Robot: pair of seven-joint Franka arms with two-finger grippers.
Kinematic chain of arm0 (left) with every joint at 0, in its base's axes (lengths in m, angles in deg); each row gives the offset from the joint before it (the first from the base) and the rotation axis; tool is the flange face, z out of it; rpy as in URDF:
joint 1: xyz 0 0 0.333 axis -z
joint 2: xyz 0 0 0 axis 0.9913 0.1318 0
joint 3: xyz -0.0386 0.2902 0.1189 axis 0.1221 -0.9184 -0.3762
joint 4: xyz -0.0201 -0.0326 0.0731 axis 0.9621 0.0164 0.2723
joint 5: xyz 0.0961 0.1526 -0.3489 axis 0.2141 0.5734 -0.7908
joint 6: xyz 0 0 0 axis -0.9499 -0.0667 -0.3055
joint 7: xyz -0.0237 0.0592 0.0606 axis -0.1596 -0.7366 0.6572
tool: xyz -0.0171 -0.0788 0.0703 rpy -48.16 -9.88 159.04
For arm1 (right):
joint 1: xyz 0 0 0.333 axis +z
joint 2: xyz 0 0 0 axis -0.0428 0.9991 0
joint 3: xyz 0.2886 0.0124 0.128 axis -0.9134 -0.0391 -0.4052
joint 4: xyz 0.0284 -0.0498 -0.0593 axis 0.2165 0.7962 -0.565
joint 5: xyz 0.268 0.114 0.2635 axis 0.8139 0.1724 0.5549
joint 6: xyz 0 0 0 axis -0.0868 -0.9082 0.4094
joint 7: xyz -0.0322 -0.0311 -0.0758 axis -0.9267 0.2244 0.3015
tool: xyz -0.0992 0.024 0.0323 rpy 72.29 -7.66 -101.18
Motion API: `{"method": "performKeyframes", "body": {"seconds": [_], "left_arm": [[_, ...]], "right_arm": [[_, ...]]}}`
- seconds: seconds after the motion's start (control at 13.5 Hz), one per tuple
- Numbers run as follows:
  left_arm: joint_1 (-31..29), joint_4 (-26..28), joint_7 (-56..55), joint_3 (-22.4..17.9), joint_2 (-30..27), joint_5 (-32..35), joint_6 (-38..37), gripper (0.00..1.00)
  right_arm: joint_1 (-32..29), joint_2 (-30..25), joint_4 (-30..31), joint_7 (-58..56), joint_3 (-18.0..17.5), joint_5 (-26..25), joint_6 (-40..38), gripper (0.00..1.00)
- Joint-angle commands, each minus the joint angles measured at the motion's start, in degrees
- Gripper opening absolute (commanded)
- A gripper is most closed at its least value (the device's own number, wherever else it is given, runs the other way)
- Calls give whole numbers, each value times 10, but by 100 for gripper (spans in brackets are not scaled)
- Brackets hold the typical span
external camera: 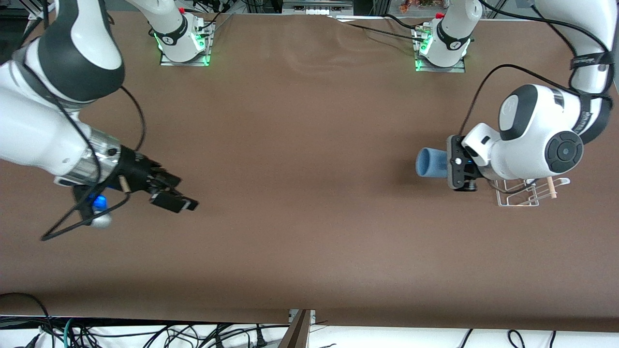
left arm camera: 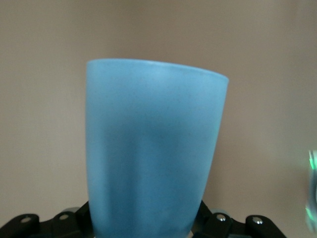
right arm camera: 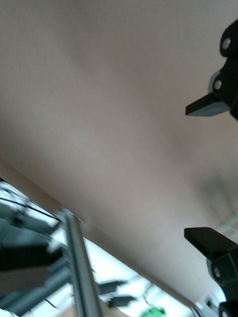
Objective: Transfer cup to left arm and place on rack
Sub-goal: 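Carry the cup with the left gripper down onto the wire rack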
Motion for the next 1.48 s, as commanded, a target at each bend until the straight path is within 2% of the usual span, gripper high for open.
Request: {"method": "performKeyframes", "body": {"seconds": [0.0,0.15,0.44,0.52,0.67,0.81,1.03,1.18,1.4], "left_arm": [[1,-19,-65,-2,-8,160,-91,0],[6,-19,-129,4,-12,288,-157,0],[22,-13,-244,11,-21,454,-286,0],[30,-13,-278,10,-14,474,-302,0],[52,-10,-352,10,47,554,-337,0],[61,7,-451,10,94,590,-356,0],[68,49,-526,12,109,630,-353,0],[67,74,-538,12,108,654,-347,0],[60,102,-559,12,105,662,-329,0]], "right_arm": [[4,-7,11,-14,17,-51,-26,99],[4,-7,11,-63,31,-61,-59,99],[4,-8,10,-114,63,-65,-104,99],[-2,-19,29,-120,59,-76,-111,99],[-9,-85,129,-152,54,-96,-78,99],[-9,-134,199,-171,26,-143,-50,99],[-32,-206,296,-255,-8,-208,-36,99],[-86,-251,335,-354,-35,-213,-33,99],[-114,-271,342,-479,-38,-211,-53,99]]}}
